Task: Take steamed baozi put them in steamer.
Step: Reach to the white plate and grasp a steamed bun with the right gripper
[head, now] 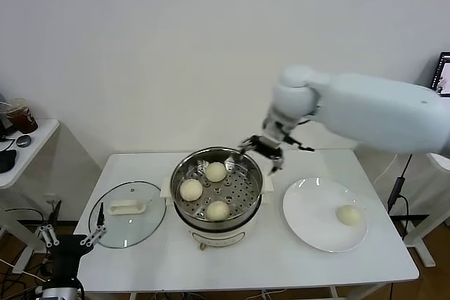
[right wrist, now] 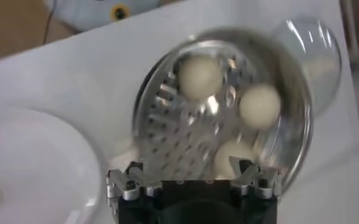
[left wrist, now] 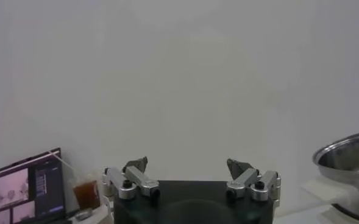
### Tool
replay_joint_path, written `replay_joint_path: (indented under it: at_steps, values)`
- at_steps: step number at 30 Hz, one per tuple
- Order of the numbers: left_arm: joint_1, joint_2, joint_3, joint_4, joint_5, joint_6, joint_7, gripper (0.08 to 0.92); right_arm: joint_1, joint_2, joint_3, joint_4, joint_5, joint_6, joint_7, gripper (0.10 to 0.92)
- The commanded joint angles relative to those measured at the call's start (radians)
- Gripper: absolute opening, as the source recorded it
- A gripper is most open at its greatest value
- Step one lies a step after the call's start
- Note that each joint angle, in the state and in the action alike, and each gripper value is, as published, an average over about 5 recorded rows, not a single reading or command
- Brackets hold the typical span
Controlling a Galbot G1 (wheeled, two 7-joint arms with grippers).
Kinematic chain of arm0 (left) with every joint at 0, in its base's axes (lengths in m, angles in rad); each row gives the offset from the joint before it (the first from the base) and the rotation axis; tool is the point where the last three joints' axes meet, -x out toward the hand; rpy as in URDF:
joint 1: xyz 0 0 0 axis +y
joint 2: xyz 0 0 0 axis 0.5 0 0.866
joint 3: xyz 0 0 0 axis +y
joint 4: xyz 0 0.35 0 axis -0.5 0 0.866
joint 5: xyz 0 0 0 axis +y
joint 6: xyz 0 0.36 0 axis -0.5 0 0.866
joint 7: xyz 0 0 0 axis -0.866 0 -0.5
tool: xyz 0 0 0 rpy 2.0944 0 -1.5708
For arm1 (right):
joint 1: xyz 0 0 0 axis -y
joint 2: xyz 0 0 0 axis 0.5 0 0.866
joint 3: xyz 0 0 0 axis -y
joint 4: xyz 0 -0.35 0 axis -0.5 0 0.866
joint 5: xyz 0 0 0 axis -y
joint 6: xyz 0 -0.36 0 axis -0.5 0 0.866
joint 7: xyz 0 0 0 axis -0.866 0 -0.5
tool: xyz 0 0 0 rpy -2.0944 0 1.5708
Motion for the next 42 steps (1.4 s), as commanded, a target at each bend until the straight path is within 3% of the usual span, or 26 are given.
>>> replay_joint_path:
  at_steps: [1,8,15,32,42]
  values:
    - [-0.005,0.001,0.02,0.005,0.006,0.001,0.001,0.823,-0.196,-0.378,0.133,0.0,-0.09,-0.357,-0.043,0.823]
    - [-0.01,0.001,0.028,0.017,0.013,0.002,0.002,0.823,-0.532,-0.438,0.386,-0.054,-0.243,-0.325,-0.039,0.823]
    - [-0.009,-0.005,0.033,0.024,0.025,0.006,0.003,0.823,-0.786,-0.402,0.585,-0.145,-0.328,-0.273,-0.032,0.823]
    - [0.002,-0.011,0.007,0.028,0.024,0.014,0.003,0.823,-0.896,-0.207,0.722,-0.378,-0.456,-0.238,0.019,0.823]
    - [0.002,-0.012,-0.003,0.031,0.023,0.015,0.003,0.823,-0.892,-0.123,0.723,-0.425,-0.47,-0.241,0.04,0.821]
